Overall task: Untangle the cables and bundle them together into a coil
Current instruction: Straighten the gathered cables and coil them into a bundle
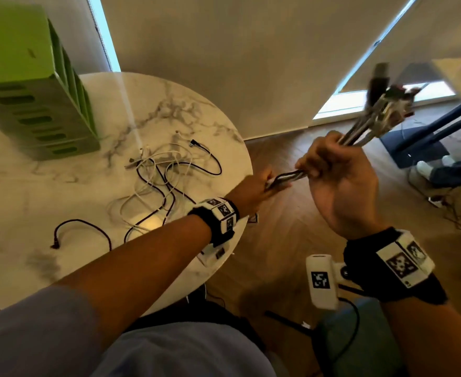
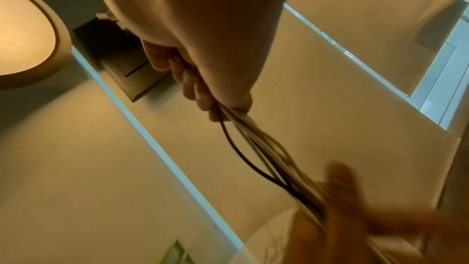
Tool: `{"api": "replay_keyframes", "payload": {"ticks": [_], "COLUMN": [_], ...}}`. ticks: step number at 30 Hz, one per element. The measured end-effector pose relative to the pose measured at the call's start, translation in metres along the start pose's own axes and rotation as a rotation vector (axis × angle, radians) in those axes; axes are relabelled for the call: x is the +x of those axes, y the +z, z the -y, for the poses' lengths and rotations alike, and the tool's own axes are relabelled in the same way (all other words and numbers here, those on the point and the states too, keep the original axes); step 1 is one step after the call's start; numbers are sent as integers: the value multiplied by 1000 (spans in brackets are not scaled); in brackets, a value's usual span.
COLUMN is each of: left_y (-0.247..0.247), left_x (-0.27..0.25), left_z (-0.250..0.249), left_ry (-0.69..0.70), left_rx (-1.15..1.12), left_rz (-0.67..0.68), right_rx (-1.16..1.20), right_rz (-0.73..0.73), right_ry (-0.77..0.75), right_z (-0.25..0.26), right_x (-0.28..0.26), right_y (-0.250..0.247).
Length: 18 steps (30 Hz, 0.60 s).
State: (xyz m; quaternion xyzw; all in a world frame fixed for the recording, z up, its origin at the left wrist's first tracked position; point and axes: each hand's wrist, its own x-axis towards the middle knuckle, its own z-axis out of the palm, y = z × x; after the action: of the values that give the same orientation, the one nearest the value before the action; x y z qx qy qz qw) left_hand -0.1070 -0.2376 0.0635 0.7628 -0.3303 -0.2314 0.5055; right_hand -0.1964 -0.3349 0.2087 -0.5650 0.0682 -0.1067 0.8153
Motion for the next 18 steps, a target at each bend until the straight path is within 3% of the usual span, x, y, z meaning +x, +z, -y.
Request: {"api": "replay_keyframes", "payload": {"ticks": [3,5,8,11,14,18], "left_y": [18,9,-29,-59,-78,-106], "left_x": [-6,-12,-19,-21,-16,-21], "left_z": [-13,-10,-16,-35,-54,-56], "left_ry": [-81,-37,-25,123,36,25], "left_rx": [-58,30,-210,-447,-465,-371], "left_rz": [417,539,365,171,85,-95], "right_rx": [-148,-309,-436,-643,-769,-779], "right_rz": [-34,21,140,284,430,459], "right_ry": [30,119,187,232,246,211], "right_z": [4,4,-1,-15,-33,-49], "right_x": [22,33,43,45,46,51], "right_y": [-10,-18,-20,-3,15,36]}}
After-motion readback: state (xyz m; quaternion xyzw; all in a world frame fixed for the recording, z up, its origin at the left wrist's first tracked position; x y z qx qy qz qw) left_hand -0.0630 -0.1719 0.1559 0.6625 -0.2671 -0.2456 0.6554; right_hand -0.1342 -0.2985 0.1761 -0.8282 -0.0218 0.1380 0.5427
